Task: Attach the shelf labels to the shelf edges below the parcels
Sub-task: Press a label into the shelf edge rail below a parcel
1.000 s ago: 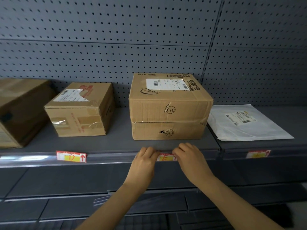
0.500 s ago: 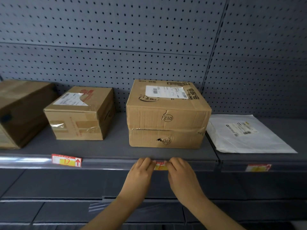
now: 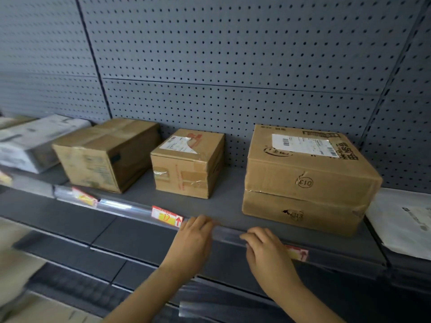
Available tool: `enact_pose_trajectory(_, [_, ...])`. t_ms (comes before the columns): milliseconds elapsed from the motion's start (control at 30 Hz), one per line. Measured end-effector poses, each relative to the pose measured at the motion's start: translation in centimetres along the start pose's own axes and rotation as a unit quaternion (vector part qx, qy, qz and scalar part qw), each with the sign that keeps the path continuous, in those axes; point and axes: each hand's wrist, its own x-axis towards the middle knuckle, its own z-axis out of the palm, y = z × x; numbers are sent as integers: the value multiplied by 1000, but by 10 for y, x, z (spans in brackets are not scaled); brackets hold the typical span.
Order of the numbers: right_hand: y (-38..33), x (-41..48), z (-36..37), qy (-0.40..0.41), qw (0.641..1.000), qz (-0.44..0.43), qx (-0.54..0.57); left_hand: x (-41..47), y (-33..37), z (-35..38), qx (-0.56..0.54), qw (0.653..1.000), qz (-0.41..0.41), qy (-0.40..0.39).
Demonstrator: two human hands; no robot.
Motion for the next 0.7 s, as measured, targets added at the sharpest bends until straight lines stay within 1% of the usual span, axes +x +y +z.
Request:
enact_pose_trajectory(133, [-44, 28, 24, 13, 998, -2, 54, -5, -66, -34, 32, 997, -59, 30])
enact_pose_trajectory(167, [-54, 35, 31, 20, 998, 1, 59, -4, -83, -41, 35, 997, -63, 37])
enact_pose_trajectory(233, [-74, 49, 45, 32, 998, 8, 57, -2, -112, -51, 42, 997, -44, 37])
enact_pose_trajectory(367, [-111, 76, 67, 30, 997, 46, 51, 4, -151, -62, 27, 999, 22, 6])
enact_pose_trajectory(500, [-137, 94, 80, 36, 996, 80, 27, 8, -172, -61, 4, 996, 89, -19])
enact_pose_trajectory(600, [-148, 99, 88, 36, 994, 103, 4, 9, -182, -50, -14, 992, 115, -42])
enact_pose_trajectory(700, [-154, 101, 90, 38, 992, 115, -18, 4, -187, -42, -46, 989, 135, -45])
